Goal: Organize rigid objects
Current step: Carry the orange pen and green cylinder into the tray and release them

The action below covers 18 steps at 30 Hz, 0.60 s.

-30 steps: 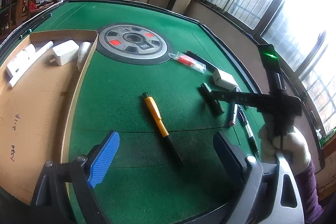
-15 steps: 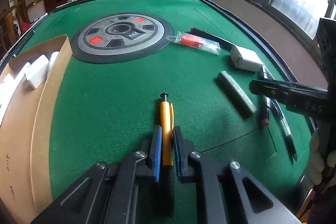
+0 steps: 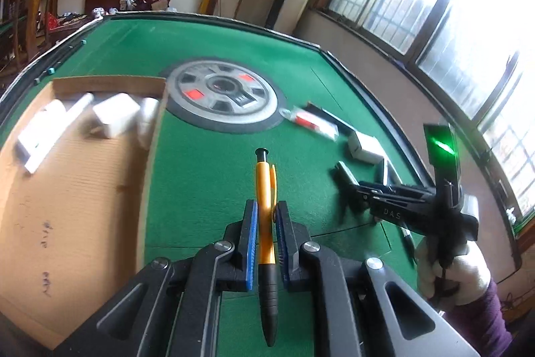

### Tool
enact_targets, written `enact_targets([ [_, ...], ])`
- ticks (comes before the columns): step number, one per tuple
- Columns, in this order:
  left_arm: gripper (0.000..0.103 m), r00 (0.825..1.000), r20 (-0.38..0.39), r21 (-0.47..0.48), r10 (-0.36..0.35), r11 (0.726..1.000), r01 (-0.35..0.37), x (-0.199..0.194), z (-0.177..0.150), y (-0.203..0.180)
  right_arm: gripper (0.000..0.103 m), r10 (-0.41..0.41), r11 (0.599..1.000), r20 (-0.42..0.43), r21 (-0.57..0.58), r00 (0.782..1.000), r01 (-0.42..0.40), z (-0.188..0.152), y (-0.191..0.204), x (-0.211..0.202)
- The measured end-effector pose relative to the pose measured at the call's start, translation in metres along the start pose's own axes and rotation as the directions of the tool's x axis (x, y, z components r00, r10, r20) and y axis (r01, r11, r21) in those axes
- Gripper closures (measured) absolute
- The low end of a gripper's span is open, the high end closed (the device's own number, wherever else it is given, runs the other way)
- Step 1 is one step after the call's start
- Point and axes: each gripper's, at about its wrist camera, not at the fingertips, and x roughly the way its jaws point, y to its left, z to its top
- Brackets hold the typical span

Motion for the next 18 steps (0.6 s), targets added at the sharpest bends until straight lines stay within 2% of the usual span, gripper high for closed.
enact_targets([
  [2, 0.093, 1.000, 0.014, -0.025, 0.012, 1.000, -0.012, -0.008, 0.001, 0.017, 0.083, 0.045, 0.998, 0.010, 0.042, 0.999, -0.046, 0.000, -0.004, -0.007],
  [5, 0.093, 0.996, 0.025, -0.054, 0.087, 0.995, -0.085, -0.018, 0.010, 0.051, 0.083, 0.119, 0.990, 0.034, 0.078, 0.992, -0.121, 0.004, 0.000, -0.021],
  [7, 0.093, 0.992, 0.005, -0.075, 0.129, 0.989, -0.128, -0.018, 0.016, 0.074, 0.083, 0.162, 0.983, 0.044, 0.079, 0.986, -0.165, 0.009, 0.011, -0.029],
  [12, 0.093, 0.983, -0.088, -0.149, 0.162, 0.973, -0.173, 0.004, 0.028, 0.126, 0.083, 0.264, 0.962, 0.032, 0.058, 0.964, -0.265, 0.024, 0.054, -0.035],
  [18, 0.093, 0.967, -0.165, -0.203, 0.195, 0.952, -0.227, 0.046, 0.044, 0.159, 0.083, 0.323, 0.946, -0.011, 0.007, 0.946, -0.323, 0.043, 0.126, -0.026],
])
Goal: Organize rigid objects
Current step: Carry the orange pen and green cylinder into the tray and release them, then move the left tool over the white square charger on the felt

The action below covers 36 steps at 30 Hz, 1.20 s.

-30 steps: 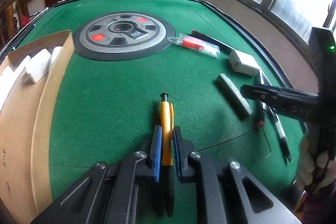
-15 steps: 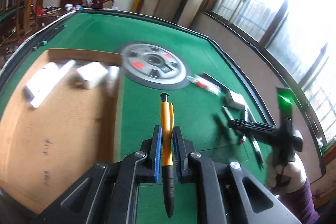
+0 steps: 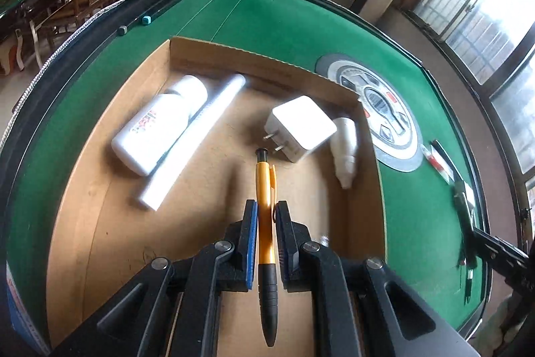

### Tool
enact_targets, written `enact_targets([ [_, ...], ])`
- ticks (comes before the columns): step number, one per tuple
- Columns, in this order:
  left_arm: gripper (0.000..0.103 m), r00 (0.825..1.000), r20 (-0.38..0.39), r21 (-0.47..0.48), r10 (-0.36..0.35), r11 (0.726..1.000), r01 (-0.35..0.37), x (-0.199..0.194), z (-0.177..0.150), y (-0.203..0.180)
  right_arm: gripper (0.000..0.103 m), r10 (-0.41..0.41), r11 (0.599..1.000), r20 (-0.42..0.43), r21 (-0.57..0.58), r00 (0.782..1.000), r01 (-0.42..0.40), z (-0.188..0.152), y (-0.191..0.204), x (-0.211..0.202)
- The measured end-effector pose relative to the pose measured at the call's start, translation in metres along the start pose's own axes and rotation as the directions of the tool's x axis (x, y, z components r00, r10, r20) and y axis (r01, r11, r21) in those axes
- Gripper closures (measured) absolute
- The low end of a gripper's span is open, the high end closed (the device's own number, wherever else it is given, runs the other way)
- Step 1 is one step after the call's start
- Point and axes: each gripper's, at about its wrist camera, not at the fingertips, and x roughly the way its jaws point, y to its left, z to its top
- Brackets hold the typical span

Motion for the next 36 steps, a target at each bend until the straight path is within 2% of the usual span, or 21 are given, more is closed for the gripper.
enact_targets([
  [3, 0.093, 1.000, -0.010, -0.020, 0.022, 1.000, -0.022, 0.012, 0.011, 0.007, 0.083, 0.022, 1.000, -0.031, -0.022, 0.999, -0.022, 0.009, 0.028, 0.019],
  [8, 0.091, 1.000, -0.006, -0.026, 0.016, 1.000, -0.016, 0.020, 0.028, 0.010, 0.083, 0.048, 0.997, -0.083, -0.056, 0.995, -0.053, 0.021, 0.070, 0.052],
  [10, 0.079, 0.999, -0.005, -0.044, -0.036, 0.998, 0.036, 0.015, 0.028, 0.014, 0.083, 0.044, 0.995, -0.105, -0.080, 0.994, -0.053, 0.024, 0.085, 0.065],
  [11, 0.063, 0.998, 0.002, -0.049, -0.056, 0.997, 0.056, 0.008, 0.024, 0.015, 0.083, 0.038, 0.995, -0.116, -0.091, 0.992, -0.049, 0.026, 0.092, 0.072],
  [12, 0.052, 0.998, 0.019, -0.052, -0.058, 0.997, 0.058, 0.000, 0.022, 0.017, 0.083, 0.035, 0.994, -0.129, -0.099, 0.991, -0.048, 0.027, 0.098, 0.078],
  [17, 0.040, 0.987, 0.143, -0.069, -0.072, 0.994, 0.082, -0.056, -0.004, 0.034, 0.083, 0.012, 0.993, -0.172, -0.116, 0.985, -0.032, 0.027, 0.115, 0.106],
  [22, 0.030, 0.959, 0.279, -0.076, -0.056, 0.994, 0.080, -0.109, -0.038, 0.045, 0.083, -0.017, 0.993, -0.173, -0.120, 0.985, -0.005, 0.030, 0.117, 0.124],
  [24, 0.027, 0.951, 0.307, -0.081, -0.048, 0.994, 0.076, -0.120, -0.047, 0.044, 0.081, -0.006, 0.994, -0.165, -0.105, 0.986, -0.011, 0.031, 0.114, 0.127],
  [26, 0.026, 0.944, 0.327, -0.086, -0.052, 0.993, 0.085, -0.125, -0.054, 0.042, 0.065, 0.050, 0.997, -0.153, -0.053, 0.987, -0.059, 0.032, 0.106, 0.123],
  [28, 0.026, 0.936, 0.348, -0.086, -0.056, 0.992, 0.091, -0.131, -0.059, 0.037, 0.058, 0.101, 0.995, -0.119, -0.014, 0.988, -0.103, 0.032, 0.097, 0.110],
  [30, 0.026, 0.923, 0.380, -0.058, -0.053, 0.995, 0.081, -0.138, -0.066, 0.026, 0.057, 0.113, 0.993, -0.061, -0.014, 0.992, -0.114, 0.031, 0.086, 0.086],
  [32, 0.025, 0.913, 0.405, -0.019, -0.056, 0.997, 0.069, -0.143, -0.074, 0.013, 0.050, 0.088, 0.996, 0.006, -0.025, 0.996, -0.088, 0.028, 0.068, 0.057],
  [36, 0.022, 0.898, 0.416, 0.099, -0.145, 0.989, 0.114, -0.148, -0.091, -0.022, 0.042, -0.033, 0.999, 0.148, 0.004, 0.989, 0.032, 0.018, 0.008, -0.010],
])
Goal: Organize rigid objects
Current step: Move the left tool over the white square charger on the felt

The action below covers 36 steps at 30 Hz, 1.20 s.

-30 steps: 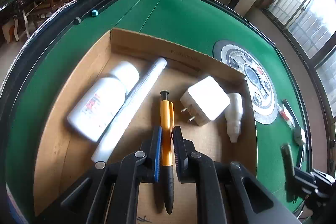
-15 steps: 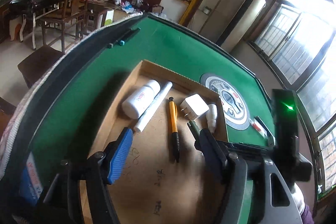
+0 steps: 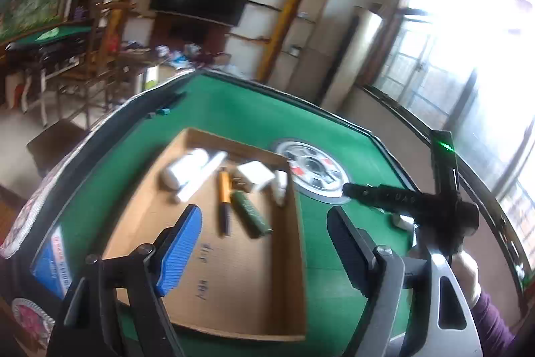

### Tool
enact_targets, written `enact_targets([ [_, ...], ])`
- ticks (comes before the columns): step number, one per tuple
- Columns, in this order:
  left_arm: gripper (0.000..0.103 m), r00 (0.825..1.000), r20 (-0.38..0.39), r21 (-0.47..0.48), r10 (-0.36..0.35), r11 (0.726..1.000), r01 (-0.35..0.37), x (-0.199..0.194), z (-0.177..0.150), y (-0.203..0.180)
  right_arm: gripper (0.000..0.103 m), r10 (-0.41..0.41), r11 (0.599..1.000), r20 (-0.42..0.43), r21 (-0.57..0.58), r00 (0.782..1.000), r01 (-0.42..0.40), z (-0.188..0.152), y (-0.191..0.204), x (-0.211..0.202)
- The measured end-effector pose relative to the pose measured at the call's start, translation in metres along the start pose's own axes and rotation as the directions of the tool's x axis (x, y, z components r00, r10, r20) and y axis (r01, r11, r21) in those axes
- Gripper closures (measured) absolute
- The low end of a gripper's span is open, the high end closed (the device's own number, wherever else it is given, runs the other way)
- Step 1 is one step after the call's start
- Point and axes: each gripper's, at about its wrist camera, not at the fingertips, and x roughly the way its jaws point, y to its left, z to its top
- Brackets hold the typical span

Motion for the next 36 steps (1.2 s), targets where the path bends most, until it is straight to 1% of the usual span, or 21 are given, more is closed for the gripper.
enact_targets([
  [2, 0.021, 0.999, -0.013, 0.039, -0.040, 0.998, 0.041, 0.003, -0.004, -0.017, 0.038, -0.085, 0.996, 0.052, 0.035, 0.995, 0.083, -0.002, -0.038, -0.028],
  [3, 0.021, 0.998, -0.025, 0.055, -0.058, 0.997, 0.059, 0.007, -0.006, -0.027, 0.037, -0.132, 0.990, 0.070, 0.061, 0.989, 0.128, -0.004, -0.062, -0.042],
  [4, 0.019, 0.997, -0.034, 0.064, -0.069, 0.995, 0.071, 0.009, -0.008, -0.033, 0.037, -0.182, 0.980, 0.081, 0.092, 0.980, 0.174, -0.006, -0.085, -0.055],
  [6, 0.019, 0.993, -0.063, 0.079, -0.098, 0.992, 0.103, 0.018, -0.015, -0.050, 0.037, -0.257, 0.958, 0.090, 0.155, 0.962, 0.241, -0.008, -0.129, -0.072],
  [9, 0.019, 0.984, -0.116, 0.098, -0.133, 0.985, 0.144, 0.033, -0.027, -0.072, 0.037, -0.324, 0.928, 0.077, 0.220, 0.943, 0.301, -0.017, -0.181, -0.090],
  [12, 0.019, 0.977, -0.162, 0.111, -0.141, 0.981, 0.160, 0.043, -0.037, -0.086, 0.037, -0.327, 0.915, 0.044, 0.266, 0.944, 0.304, -0.018, -0.213, -0.088],
  [16, 0.019, 0.975, -0.184, 0.134, -0.126, 0.979, 0.152, 0.044, -0.045, -0.103, 0.037, -0.312, 0.917, 0.011, 0.263, 0.950, 0.299, -0.011, -0.227, -0.072],
  [20, 0.019, 0.977, -0.180, 0.156, -0.115, 0.977, 0.143, 0.039, -0.051, -0.113, 0.037, -0.367, 0.909, -0.006, 0.210, 0.930, 0.360, 0.004, -0.215, -0.039],
  [22, 0.019, 0.977, -0.181, 0.160, -0.112, 0.977, 0.141, 0.038, -0.053, -0.115, 0.038, -0.394, 0.903, -0.029, 0.175, 0.919, 0.393, 0.011, -0.211, -0.024],
  [23, 0.019, 0.977, -0.183, 0.161, -0.111, 0.977, 0.141, 0.037, -0.054, -0.115, 0.045, -0.392, 0.905, -0.057, 0.157, 0.918, 0.396, 0.013, -0.209, -0.014],
  [24, 0.019, 0.977, -0.185, 0.160, -0.109, 0.977, 0.139, 0.038, -0.054, -0.115, 0.046, -0.401, 0.901, -0.094, 0.138, 0.911, 0.410, 0.014, -0.207, -0.003],
  [25, 0.019, 0.976, -0.187, 0.158, -0.107, 0.978, 0.138, 0.038, -0.054, -0.114, 0.047, -0.405, 0.901, -0.098, 0.125, 0.909, 0.415, 0.014, -0.203, 0.001],
  [26, 0.019, 0.976, -0.189, 0.155, -0.107, 0.978, 0.137, 0.040, -0.055, -0.114, 0.047, -0.401, 0.906, -0.096, 0.107, 0.911, 0.410, 0.013, -0.197, 0.003],
  [28, 0.019, 0.976, -0.193, 0.149, -0.105, 0.980, 0.135, 0.042, -0.055, -0.112, 0.047, -0.332, 0.938, -0.108, 0.066, 0.937, 0.340, 0.006, -0.181, 0.007],
  [30, 0.019, 0.974, -0.200, 0.140, -0.103, 0.981, 0.132, 0.046, -0.056, -0.110, 0.047, -0.268, 0.963, -0.130, -0.026, 0.955, 0.267, -0.005, -0.154, 0.012],
  [31, 0.019, 0.973, -0.206, 0.135, -0.106, 0.981, 0.136, 0.048, -0.056, -0.109, 0.045, -0.217, 0.975, -0.147, -0.072, 0.965, 0.208, -0.012, -0.141, 0.013],
  [32, 0.019, 0.971, -0.211, 0.132, -0.109, 0.982, 0.139, 0.049, -0.057, -0.109, 0.045, -0.132, 0.988, -0.181, -0.109, 0.975, 0.113, -0.020, -0.125, 0.014],
  [34, 0.019, 0.968, -0.223, 0.131, -0.113, 0.981, 0.145, 0.051, -0.059, -0.109, 0.045, -0.012, 0.992, -0.229, -0.121, 0.973, -0.017, -0.029, -0.108, 0.010],
  [35, 0.019, 0.968, -0.226, 0.133, -0.114, 0.980, 0.146, 0.051, -0.060, -0.109, 0.044, 0.020, 0.991, -0.216, -0.124, 0.976, -0.047, -0.032, -0.102, 0.001],
  [36, 0.019, 0.967, -0.228, 0.135, -0.113, 0.980, 0.147, 0.051, -0.060, -0.109, 0.043, 0.027, 0.992, -0.185, -0.119, 0.982, -0.050, -0.032, -0.100, -0.009],
])
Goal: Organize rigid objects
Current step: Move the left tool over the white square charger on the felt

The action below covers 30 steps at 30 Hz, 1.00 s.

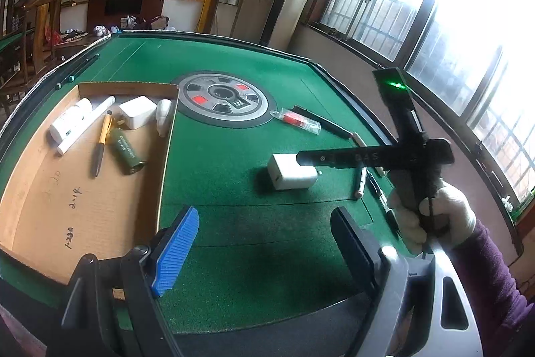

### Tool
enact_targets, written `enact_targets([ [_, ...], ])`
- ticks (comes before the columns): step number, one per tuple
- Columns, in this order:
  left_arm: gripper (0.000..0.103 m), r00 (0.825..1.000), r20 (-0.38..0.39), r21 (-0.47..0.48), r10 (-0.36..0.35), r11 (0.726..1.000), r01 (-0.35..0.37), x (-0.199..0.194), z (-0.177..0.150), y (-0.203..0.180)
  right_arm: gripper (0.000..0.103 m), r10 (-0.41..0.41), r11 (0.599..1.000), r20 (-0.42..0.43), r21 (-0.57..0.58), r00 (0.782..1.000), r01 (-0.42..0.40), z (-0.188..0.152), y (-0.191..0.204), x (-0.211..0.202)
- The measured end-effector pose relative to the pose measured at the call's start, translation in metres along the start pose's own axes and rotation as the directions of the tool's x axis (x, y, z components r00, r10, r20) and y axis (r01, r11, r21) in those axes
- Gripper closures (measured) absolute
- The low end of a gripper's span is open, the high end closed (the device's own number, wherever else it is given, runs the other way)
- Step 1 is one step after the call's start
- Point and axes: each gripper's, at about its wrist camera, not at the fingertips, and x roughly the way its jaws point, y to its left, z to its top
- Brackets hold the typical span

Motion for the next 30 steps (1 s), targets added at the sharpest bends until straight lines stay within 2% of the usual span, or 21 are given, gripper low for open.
enact_targets([
  [3, 0.019, 1.000, -0.003, 0.010, 0.003, 1.000, -0.003, 0.000, -0.001, 0.001, 0.039, -0.009, 0.997, 0.128, 0.079, 0.992, -0.001, -0.005, -0.013, -0.040],
  [5, 0.019, 1.000, -0.014, 0.016, 0.006, 1.000, -0.005, 0.003, -0.001, 0.001, 0.033, -0.069, 0.991, 0.200, 0.125, 0.977, 0.044, -0.009, -0.026, -0.065],
  [8, 0.019, 0.999, -0.048, 0.009, -0.011, 1.000, 0.011, 0.013, -0.001, 0.000, 0.028, -0.221, 0.962, 0.282, 0.220, 0.934, 0.161, -0.018, -0.055, -0.095],
  [11, 0.019, 0.997, -0.081, -0.001, -0.021, 1.000, 0.021, 0.024, 0.002, -0.003, 0.027, -0.355, 0.906, 0.329, 0.354, 0.875, 0.234, -0.031, -0.093, -0.109],
  [12, 0.019, 0.996, -0.092, 0.003, -0.019, 1.000, 0.019, 0.029, 0.004, -0.006, 0.027, -0.372, 0.893, 0.333, 0.382, 0.867, 0.237, -0.033, -0.105, -0.109],
  [16, 0.019, 0.993, -0.115, 0.028, -0.007, 1.000, 0.010, 0.043, 0.012, -0.019, 0.027, -0.370, 0.860, 0.348, 0.480, 0.861, 0.175, -0.046, -0.145, -0.097],
  [19, 0.019, 0.993, -0.115, 0.123, -0.003, 0.992, 0.017, 0.057, 0.021, -0.033, 0.027, -0.350, 0.853, 0.368, 0.506, 0.862, 0.130, -0.055, -0.158, -0.092],
  [21, 0.019, 0.995, -0.095, 0.242, 0.020, 0.970, 0.004, 0.068, 0.029, -0.046, 0.027, -0.360, 0.849, 0.370, 0.510, 0.856, 0.137, -0.060, -0.160, -0.094],
  [22, 0.019, 0.996, -0.086, 0.318, 0.014, 0.948, 0.014, 0.075, 0.033, -0.053, 0.027, -0.364, 0.849, 0.374, 0.509, 0.853, 0.140, -0.061, -0.160, -0.095],
  [24, 0.019, 0.993, -0.112, 0.413, -0.030, 0.908, 0.074, 0.092, 0.037, -0.061, 0.027, -0.364, 0.851, 0.380, 0.507, 0.850, 0.138, -0.061, -0.159, -0.093],
  [26, 0.019, 0.980, -0.194, 0.458, -0.045, 0.879, 0.131, 0.115, 0.040, -0.063, 0.027, -0.362, 0.850, 0.378, 0.509, 0.852, 0.135, -0.062, -0.158, -0.093],
  [29, 0.019, 0.965, -0.262, 0.511, 0.015, 0.850, 0.125, 0.152, 0.039, -0.061, 0.027, -0.344, 0.853, 0.384, 0.509, 0.857, 0.115, -0.063, -0.158, -0.093],
  [30, 0.019, 0.957, -0.287, 0.506, 0.031, 0.854, 0.124, 0.163, 0.039, -0.057, 0.027, -0.343, 0.854, 0.384, 0.508, 0.857, 0.114, -0.063, -0.158, -0.093],
])
